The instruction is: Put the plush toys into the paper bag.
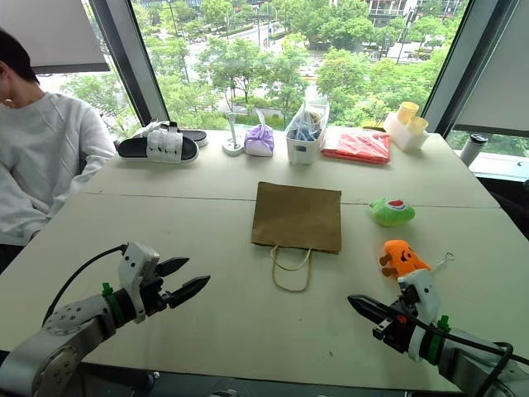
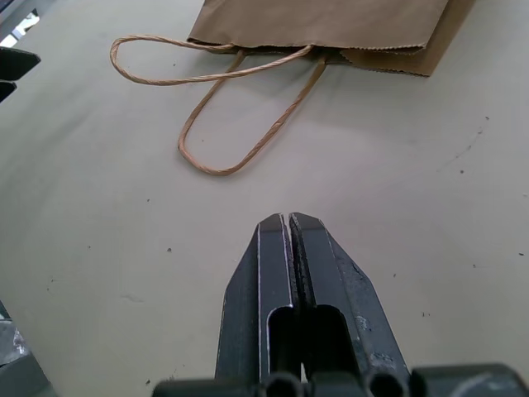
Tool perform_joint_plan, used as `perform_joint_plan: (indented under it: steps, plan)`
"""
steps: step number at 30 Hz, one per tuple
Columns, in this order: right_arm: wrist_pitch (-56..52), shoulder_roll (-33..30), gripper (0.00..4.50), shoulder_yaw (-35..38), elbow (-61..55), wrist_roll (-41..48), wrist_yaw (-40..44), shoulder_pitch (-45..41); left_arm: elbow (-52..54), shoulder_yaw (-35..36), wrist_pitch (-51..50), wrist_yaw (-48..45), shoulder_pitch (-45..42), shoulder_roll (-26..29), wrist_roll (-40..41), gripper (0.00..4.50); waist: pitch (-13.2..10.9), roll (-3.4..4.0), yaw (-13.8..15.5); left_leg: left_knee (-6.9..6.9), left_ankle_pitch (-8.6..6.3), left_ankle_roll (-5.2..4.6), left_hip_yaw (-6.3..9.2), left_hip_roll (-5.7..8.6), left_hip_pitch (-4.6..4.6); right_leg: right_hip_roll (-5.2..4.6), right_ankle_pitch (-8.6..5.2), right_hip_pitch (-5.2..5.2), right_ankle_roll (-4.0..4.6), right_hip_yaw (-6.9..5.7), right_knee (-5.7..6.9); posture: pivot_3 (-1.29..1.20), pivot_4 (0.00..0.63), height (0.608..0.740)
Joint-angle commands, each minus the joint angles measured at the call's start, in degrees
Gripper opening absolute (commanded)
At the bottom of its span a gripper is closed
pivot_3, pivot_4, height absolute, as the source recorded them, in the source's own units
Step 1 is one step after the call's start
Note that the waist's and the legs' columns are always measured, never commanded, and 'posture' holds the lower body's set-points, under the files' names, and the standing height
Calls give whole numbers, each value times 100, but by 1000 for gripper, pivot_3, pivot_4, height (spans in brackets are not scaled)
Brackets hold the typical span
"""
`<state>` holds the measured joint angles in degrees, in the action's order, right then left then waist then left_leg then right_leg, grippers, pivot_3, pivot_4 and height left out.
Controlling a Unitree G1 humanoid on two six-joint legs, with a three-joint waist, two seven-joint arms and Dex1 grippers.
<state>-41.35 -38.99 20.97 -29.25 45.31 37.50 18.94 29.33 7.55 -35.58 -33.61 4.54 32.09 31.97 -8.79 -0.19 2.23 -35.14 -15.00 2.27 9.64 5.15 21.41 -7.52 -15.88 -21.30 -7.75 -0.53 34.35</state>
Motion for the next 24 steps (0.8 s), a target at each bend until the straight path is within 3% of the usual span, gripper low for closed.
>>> perform_joint_plan:
  steps: [1,10,14,18,21,24]
  plan:
    - [-46,20,19,55,-262,136,-69,-105,87,120,20,-71,-51,39,121,4068,0,-2,-2,0,0,0,-3,-1,-1,0,0,-1,0,3,0,0,150,740]
    - [-189,39,19,96,-353,245,-201,-168,-19,132,63,-104,-87,102,110,4068,1,-3,5,0,-1,-1,-6,-3,0,0,1,-5,0,12,0,0,150,740]
    - [-201,74,19,151,-404,300,-287,-178,-244,43,357,-423,-335,438,-175,4068,1,-3,4,-1,-1,-1,-6,-3,0,4,2,-6,1,12,1,0,150,740]
    - [-261,-1,19,226,-474,445,-245,-135,-625,-655,1178,-1370,-1195,1070,-880,4068,0,-4,26,-1,0,-1,-8,-3,0,14,3,-7,5,12,0,0,150,740]
    - [-330,-107,19,196,-496,477,-281,-286,-1279,-1320,1748,-2023,-2185,1025,-1258,4068,1,-4,19,-3,0,-1,-8,-1,2,13,3,-3,7,12,-3,0,150,740]
    - [-350,-80,19,202,-534,461,-366,-347,-1742,-1643,2108,-2385,-2624,870,-1436,4068,2,-5,-37,1,-1,-2,-12,-2,0,13,10,-7,-1,18,-6,0,150,740]
